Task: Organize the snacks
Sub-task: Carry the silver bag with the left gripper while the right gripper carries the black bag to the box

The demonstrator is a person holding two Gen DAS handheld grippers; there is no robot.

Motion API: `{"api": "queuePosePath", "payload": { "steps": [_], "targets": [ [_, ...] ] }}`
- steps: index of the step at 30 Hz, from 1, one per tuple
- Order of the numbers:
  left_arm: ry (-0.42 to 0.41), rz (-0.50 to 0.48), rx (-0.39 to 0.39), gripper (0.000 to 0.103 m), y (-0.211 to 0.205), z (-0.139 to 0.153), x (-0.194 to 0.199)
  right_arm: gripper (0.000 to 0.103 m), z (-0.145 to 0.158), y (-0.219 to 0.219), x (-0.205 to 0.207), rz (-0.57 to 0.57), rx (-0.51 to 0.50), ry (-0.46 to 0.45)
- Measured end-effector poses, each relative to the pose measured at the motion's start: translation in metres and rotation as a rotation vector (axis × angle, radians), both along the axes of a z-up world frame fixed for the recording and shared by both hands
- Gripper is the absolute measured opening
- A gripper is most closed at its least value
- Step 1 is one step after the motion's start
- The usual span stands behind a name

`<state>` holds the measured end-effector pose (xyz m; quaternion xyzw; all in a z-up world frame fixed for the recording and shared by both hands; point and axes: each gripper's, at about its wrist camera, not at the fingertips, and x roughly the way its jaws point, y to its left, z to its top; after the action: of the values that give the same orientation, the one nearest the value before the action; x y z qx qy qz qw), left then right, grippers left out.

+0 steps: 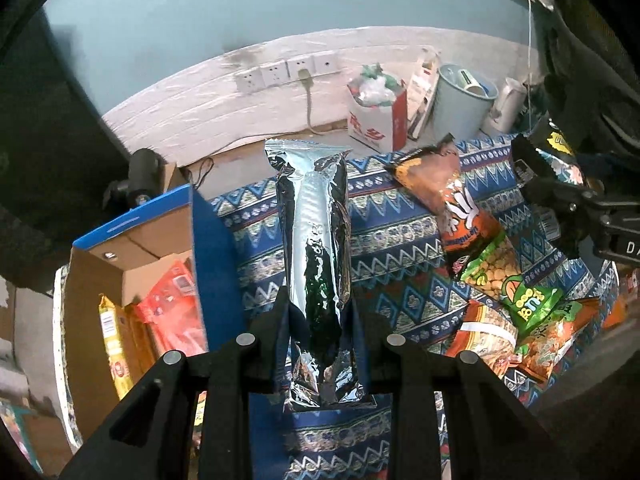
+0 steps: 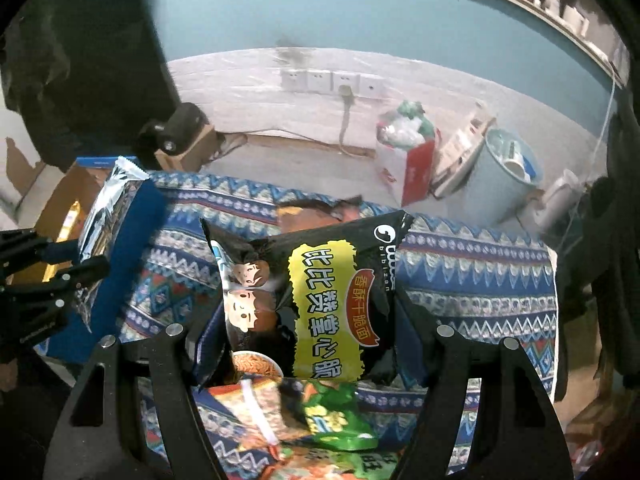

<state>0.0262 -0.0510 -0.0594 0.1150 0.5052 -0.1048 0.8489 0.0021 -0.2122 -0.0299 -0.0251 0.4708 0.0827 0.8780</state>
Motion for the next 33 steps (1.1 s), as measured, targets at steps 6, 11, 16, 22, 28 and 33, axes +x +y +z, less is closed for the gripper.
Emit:
{"api": "queuePosePath", "payload": {
  "steps": [6, 11, 16, 22, 28, 33],
  "targets": [
    [-0.026, 0.026, 0.002, 0.028, 0.021, 0.007, -0.003, 0.072, 0.006, 0.023, 0.007, 0.031, 0.000, -0.009],
    [-0.030, 0.047, -0.013, 0.028, 0.035, 0.011, -0.003, 0.072, 0.008, 0.040, 0.013, 0.055, 0.000, -0.012],
    [-0.032, 0.069, -0.027, 0.028, 0.051, 0.013, -0.004, 0.072, 0.010, 0.057, 0.018, 0.076, 0.004, -0.012],
    [-0.036, 0.094, -0.038, 0.028, 0.067, 0.015, -0.004, 0.072, 0.010, 0.079, 0.026, 0.108, 0.011, -0.006],
    [-0.036, 0.126, -0.047, 0.028, 0.087, 0.015, -0.005, 0.072, 0.009, 0.106, 0.033, 0.147, 0.012, -0.003],
    [-0.034, 0.162, -0.054, 0.028, 0.110, 0.014, -0.008, 0.072, 0.008, 0.131, 0.038, 0.183, 0.010, -0.001]
  ]
}}
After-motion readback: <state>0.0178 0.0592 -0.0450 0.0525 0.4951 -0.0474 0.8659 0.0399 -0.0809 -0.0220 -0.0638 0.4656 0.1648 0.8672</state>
